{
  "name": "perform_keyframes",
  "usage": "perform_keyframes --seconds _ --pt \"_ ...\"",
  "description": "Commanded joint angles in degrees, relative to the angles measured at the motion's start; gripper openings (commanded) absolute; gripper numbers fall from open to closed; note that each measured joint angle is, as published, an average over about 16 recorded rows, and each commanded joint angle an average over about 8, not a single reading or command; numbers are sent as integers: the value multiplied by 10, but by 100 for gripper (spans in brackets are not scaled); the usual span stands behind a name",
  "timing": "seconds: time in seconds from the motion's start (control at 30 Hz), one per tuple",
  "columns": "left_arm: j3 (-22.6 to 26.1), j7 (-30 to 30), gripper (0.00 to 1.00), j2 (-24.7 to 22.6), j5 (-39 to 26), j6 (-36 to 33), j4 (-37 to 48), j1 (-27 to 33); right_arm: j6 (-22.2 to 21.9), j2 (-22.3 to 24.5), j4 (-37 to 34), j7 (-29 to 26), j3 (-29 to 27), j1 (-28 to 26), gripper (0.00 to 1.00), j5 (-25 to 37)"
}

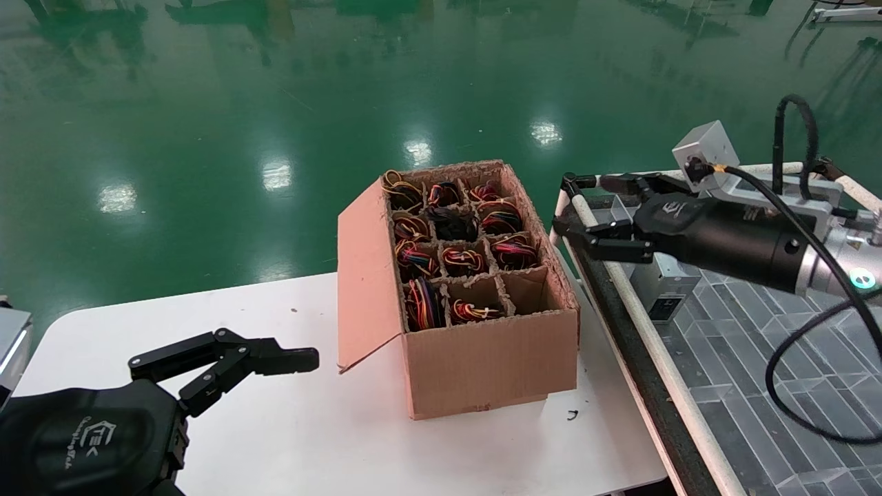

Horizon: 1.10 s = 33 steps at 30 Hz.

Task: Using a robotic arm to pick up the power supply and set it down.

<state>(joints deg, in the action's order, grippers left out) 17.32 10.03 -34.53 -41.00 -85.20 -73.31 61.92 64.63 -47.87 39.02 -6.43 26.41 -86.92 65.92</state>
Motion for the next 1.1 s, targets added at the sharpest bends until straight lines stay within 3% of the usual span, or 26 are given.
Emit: perform_keyframes --seconds 0.03,0.83,1.1 --pt "0 0 100 0 0 0 0 0 14 9 24 -3 -7 17 100 -16" --pt "1 0 100 0 0 0 0 0 186 113 305 -38 -92 224 100 -212" --pt "1 0 100 0 1 0 0 0 220 134 361 -45 -109 265 100 -251"
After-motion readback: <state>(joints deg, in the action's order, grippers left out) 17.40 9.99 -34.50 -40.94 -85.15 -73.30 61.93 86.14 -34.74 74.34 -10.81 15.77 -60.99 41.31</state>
